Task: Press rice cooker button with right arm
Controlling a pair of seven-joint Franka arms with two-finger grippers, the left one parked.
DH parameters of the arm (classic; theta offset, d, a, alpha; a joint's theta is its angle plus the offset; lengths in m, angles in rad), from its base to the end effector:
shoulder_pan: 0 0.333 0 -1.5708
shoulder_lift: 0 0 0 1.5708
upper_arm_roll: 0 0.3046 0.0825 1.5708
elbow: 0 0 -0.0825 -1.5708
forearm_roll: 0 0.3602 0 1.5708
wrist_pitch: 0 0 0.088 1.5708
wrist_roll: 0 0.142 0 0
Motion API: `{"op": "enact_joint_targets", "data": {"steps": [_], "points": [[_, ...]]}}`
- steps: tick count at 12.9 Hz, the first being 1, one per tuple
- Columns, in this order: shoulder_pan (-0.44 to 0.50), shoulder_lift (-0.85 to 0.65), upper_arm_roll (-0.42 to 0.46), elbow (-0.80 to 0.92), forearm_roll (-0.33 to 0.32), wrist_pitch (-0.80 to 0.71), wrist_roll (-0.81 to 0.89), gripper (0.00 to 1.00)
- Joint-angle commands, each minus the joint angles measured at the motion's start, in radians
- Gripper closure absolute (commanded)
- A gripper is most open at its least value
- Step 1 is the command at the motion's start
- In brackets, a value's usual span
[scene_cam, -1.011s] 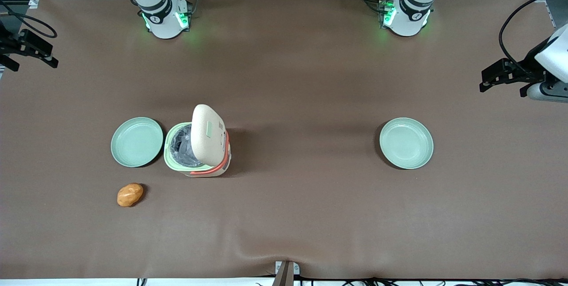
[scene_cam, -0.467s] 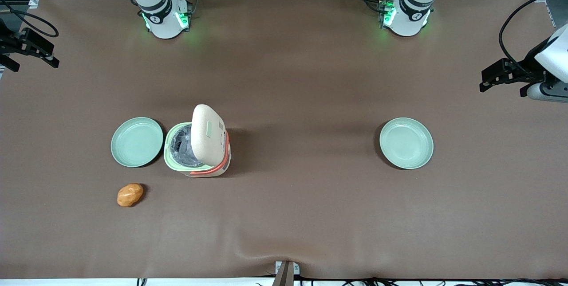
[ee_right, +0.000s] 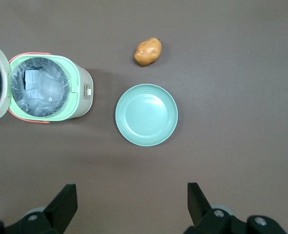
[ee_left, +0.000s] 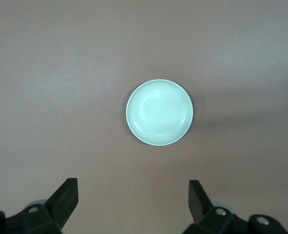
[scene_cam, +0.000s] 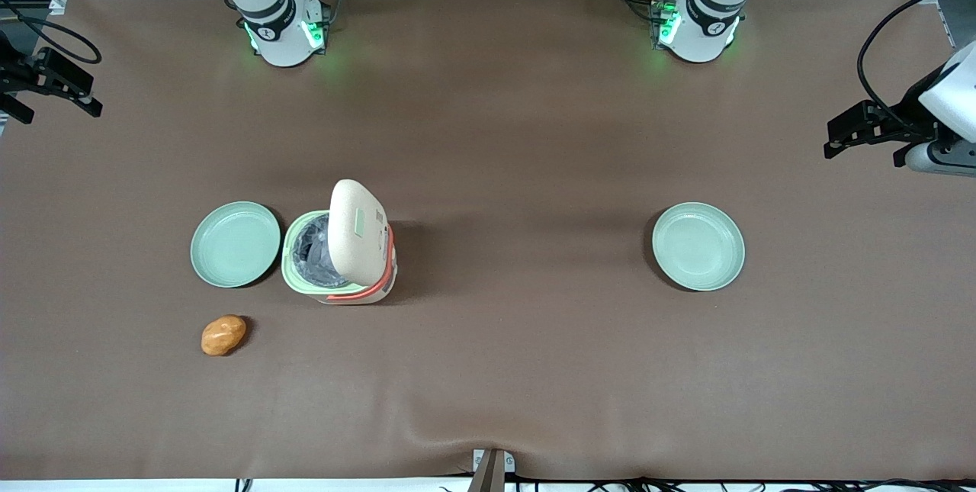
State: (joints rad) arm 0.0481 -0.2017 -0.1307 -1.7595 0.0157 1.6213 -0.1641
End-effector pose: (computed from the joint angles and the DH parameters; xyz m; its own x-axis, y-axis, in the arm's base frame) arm 0.4743 -0.0428 0.5982 0.9944 0.0817 0.0677 0.0839 -0.9960 -0.0312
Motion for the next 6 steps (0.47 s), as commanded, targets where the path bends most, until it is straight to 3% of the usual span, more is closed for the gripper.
{"op": "enact_joint_targets", "data": {"steps": [1,6], "points": [[-0.002,0.013,0.002,0.018,0.003,-0.003,-0.005,0.0],[0.001,0.015,0.002,0.023,0.003,-0.003,-0.009,0.0]]}}
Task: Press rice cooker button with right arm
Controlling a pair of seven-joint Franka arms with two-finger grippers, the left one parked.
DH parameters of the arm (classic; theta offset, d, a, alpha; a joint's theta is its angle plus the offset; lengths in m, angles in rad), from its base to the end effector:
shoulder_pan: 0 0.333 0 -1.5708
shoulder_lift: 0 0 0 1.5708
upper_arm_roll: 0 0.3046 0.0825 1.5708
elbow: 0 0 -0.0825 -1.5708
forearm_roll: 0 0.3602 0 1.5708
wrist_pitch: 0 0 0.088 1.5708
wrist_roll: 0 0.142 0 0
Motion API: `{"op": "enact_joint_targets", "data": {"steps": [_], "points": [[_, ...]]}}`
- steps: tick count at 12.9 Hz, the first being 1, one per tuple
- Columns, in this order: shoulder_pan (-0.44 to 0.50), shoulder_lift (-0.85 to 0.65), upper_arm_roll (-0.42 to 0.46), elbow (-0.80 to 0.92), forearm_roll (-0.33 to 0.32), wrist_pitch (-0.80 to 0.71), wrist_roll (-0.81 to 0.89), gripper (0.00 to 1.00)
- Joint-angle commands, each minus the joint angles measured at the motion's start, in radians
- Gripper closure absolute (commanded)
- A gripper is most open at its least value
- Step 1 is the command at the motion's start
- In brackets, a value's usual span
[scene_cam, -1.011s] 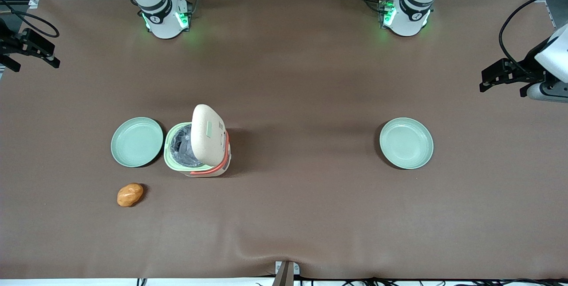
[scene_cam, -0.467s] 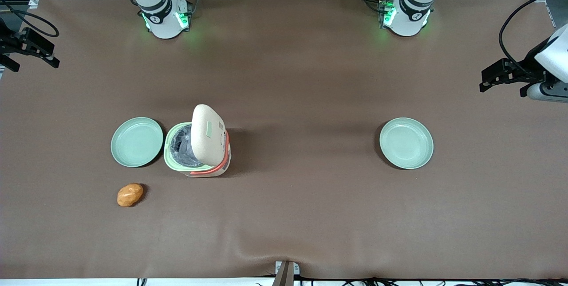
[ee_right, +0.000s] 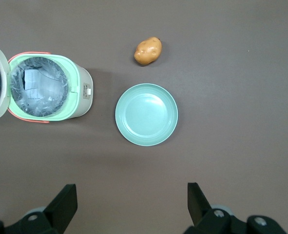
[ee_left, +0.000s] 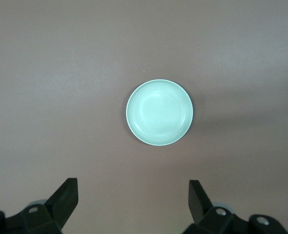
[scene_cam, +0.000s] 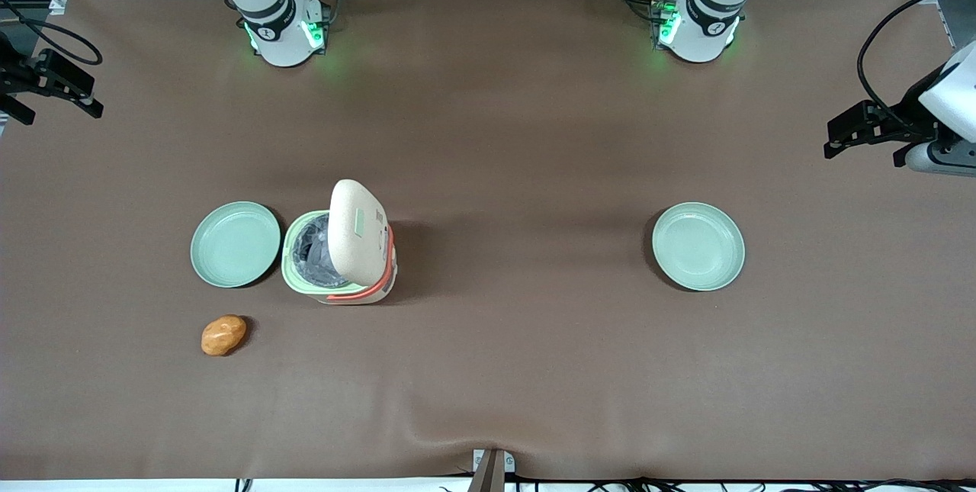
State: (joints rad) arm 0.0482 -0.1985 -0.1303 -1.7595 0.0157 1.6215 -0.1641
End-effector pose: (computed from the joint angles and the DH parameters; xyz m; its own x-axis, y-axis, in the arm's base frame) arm 0.4752 -0.0425 0.5967 0.9945 0.0822 0.0647 0.0843 -0.9960 -0.0312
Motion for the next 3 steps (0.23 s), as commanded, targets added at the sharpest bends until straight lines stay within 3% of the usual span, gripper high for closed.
{"op": "enact_joint_targets", "data": {"steps": [1,3], "points": [[0.001,0.011,0.001,0.023,0.003,-0.003,-0.009,0.0],[0.004,0.019,0.001,0.023,0.003,-0.005,-0.009,0.0]]}}
